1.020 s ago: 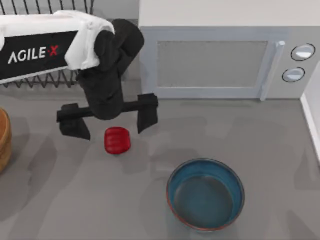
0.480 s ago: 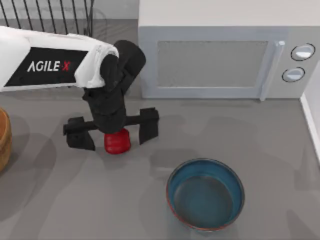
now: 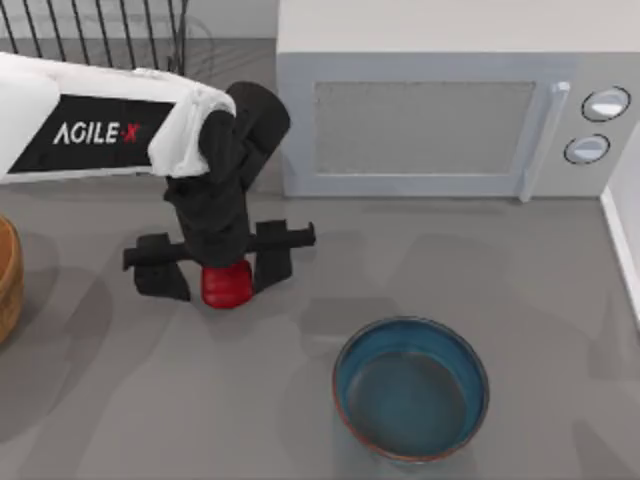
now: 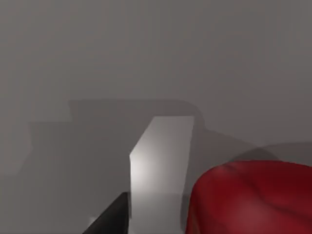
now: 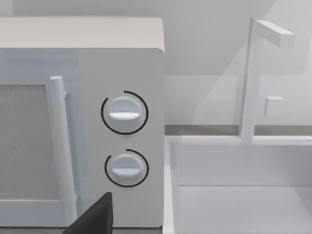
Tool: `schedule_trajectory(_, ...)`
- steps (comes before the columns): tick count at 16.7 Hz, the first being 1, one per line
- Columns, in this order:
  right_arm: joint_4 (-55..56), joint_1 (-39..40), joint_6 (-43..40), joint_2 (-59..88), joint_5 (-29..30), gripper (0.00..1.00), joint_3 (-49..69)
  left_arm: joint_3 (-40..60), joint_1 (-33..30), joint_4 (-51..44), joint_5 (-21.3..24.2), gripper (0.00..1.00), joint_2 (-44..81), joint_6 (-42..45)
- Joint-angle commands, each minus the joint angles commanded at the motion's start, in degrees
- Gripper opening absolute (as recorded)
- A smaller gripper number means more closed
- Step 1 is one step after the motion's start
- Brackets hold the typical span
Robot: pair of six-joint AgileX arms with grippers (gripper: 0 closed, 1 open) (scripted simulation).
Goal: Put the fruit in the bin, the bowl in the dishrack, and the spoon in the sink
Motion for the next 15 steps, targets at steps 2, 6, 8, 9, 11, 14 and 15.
schedule_trajectory(2, 0.0, 0.0, 0.0, 0.0, 0.0, 1.00, 0.0, 0.0, 0.0, 0.0, 0.0, 0.25, 0.0, 0.0)
schedule_trajectory(6, 0.0, 0.0, 0.0, 0.0, 0.0, 1.00, 0.0, 0.0, 0.0, 0.0, 0.0, 0.00, 0.0, 0.0)
schedule_trajectory(8, 0.0, 0.0, 0.0, 0.0, 0.0, 1.00, 0.0, 0.0, 0.0, 0.0, 0.0, 0.00, 0.0, 0.0)
schedule_trajectory(9, 0.0, 0.0, 0.0, 0.0, 0.0, 1.00, 0.0, 0.0, 0.0, 0.0, 0.0, 0.00, 0.0, 0.0)
schedule_trajectory(11, 0.0, 0.0, 0.0, 0.0, 0.0, 1.00, 0.0, 0.0, 0.0, 0.0, 0.0, 0.00, 0.0, 0.0)
schedule_trajectory(14, 0.0, 0.0, 0.0, 0.0, 0.0, 1.00, 0.0, -0.2, 0.3, -1.0, -1.3, 0.00, -0.9, 1.0)
schedule_trajectory(15, 0.0, 0.0, 0.0, 0.0, 0.0, 1.00, 0.0, 0.0, 0.3, -1.1, -1.3, 0.00, -1.0, 1.0)
